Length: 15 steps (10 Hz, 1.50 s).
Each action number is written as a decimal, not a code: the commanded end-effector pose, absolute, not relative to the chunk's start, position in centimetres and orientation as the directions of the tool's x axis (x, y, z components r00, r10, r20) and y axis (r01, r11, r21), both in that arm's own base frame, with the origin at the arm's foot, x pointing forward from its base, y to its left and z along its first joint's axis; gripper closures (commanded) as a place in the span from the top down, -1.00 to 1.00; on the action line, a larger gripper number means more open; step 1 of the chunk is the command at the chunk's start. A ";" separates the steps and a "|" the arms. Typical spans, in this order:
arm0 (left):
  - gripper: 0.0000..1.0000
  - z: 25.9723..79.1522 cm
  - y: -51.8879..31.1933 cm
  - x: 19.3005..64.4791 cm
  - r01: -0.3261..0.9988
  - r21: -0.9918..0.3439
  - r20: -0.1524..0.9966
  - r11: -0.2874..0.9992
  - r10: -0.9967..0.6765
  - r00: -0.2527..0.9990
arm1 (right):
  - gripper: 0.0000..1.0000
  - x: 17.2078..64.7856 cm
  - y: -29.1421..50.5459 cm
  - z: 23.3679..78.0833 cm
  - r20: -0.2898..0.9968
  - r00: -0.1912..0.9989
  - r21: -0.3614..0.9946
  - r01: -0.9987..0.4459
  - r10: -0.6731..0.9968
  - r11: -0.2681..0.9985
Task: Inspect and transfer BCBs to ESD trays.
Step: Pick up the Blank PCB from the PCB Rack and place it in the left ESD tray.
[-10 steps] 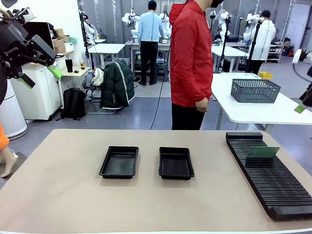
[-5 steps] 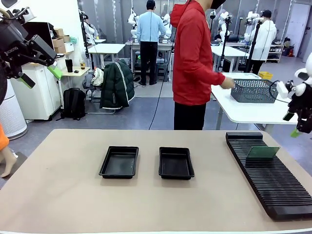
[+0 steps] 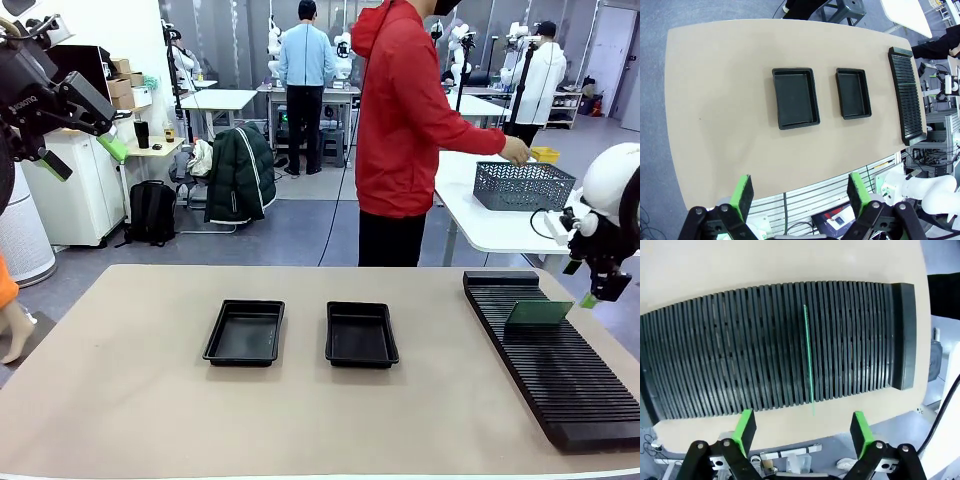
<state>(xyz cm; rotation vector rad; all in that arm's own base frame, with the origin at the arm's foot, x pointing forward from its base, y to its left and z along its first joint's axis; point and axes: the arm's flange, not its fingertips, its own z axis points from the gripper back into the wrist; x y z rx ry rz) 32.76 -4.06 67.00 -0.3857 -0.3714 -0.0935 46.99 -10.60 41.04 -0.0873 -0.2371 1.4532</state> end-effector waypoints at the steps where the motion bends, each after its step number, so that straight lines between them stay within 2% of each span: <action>1: 1.00 66.9 -4.0 32.8 0.158 -0.350 0.372 0.923 -0.018 0.928 | 1.00 48.4 -10.9 39.1 0.115 0.057 -0.228 -0.970 0.992 0.082; 6: 1.00 66.9 -4.0 32.8 0.158 -0.350 0.372 0.923 -0.018 0.928 | 1.00 50.8 -9.3 35.7 0.117 -0.032 -0.230 -0.973 0.993 -0.005; 15: 1.00 66.9 -4.0 32.8 0.158 -0.350 0.372 0.923 -0.018 0.928 | 1.00 50.5 -8.3 35.9 0.105 -0.005 -0.200 -0.980 0.995 0.016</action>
